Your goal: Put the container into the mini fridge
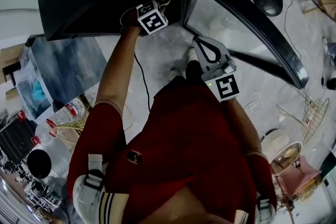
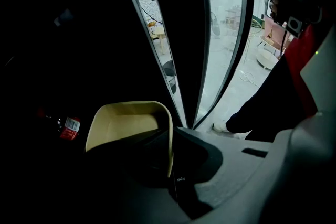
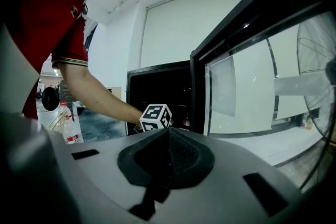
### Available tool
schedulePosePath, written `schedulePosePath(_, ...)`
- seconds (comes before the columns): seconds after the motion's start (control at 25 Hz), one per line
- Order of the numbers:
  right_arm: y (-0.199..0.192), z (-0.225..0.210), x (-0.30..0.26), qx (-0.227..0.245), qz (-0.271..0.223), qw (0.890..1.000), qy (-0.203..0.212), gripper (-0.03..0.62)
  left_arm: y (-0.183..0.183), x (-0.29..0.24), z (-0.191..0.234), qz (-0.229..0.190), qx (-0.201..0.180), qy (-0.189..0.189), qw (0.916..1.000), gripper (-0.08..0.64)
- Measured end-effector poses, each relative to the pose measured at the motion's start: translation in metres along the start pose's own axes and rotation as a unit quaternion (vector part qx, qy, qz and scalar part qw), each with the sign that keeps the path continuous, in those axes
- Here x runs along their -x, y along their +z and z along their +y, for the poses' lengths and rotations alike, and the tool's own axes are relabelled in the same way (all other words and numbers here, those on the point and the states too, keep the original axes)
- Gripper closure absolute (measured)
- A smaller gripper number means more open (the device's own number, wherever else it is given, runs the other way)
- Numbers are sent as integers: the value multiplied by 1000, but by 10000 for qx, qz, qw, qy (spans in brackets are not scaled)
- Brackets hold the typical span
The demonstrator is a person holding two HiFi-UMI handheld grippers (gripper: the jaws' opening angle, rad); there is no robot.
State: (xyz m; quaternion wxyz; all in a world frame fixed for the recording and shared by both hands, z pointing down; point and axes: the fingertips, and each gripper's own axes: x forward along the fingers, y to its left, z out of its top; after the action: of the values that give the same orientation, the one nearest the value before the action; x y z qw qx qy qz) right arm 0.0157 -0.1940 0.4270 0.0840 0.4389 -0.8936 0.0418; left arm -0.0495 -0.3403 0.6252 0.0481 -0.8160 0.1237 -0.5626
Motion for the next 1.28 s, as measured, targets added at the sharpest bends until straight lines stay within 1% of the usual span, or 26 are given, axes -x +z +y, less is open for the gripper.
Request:
schedulePosePath(0.24, -5, -5, 1, 1, 66, 10000, -60, 594, 0, -5, 14, 46, -67, 172, 9998, 543)
schedulePosePath(0.4, -7, -7, 3, -24, 73, 9999, -108, 594, 1, -8, 19, 39, -30, 258, 9997, 543)
schedulePosePath(0.52, -8, -7, 5, -24, 122, 9999, -119, 594, 1, -8, 21, 40, 58, 247, 9997, 543)
schedulePosePath(0.6, -8, -7, 5, 0, 136, 9998, -124, 594, 2, -9, 20, -33, 143, 212, 9997, 543)
schedulePosePath(0.76, -11, -8, 8, -2, 161, 9998, -146, 594, -2, -14, 21, -12, 191, 204, 9996, 541)
schedulePosePath(0.84, -12, -9, 8, 9, 181, 9997, -144, 594, 2, -12, 21, -94, 217, 209, 9995, 540)
schedulePosePath(1.0, -12, -8, 9, 41, 155, 9998, -129, 594, 3, -10, 20, -138, 255, 230, 9993, 515)
schedulePosePath(1.16, -15, -11, 11, -13, 186, 9997, -145, 594, 1, -9, 20, -113, 258, 265, 9993, 473)
schedulePosePath(1.28, -15, -11, 11, -1, 172, 9998, -129, 594, 4, -4, 18, -202, 266, 273, 9991, 444)
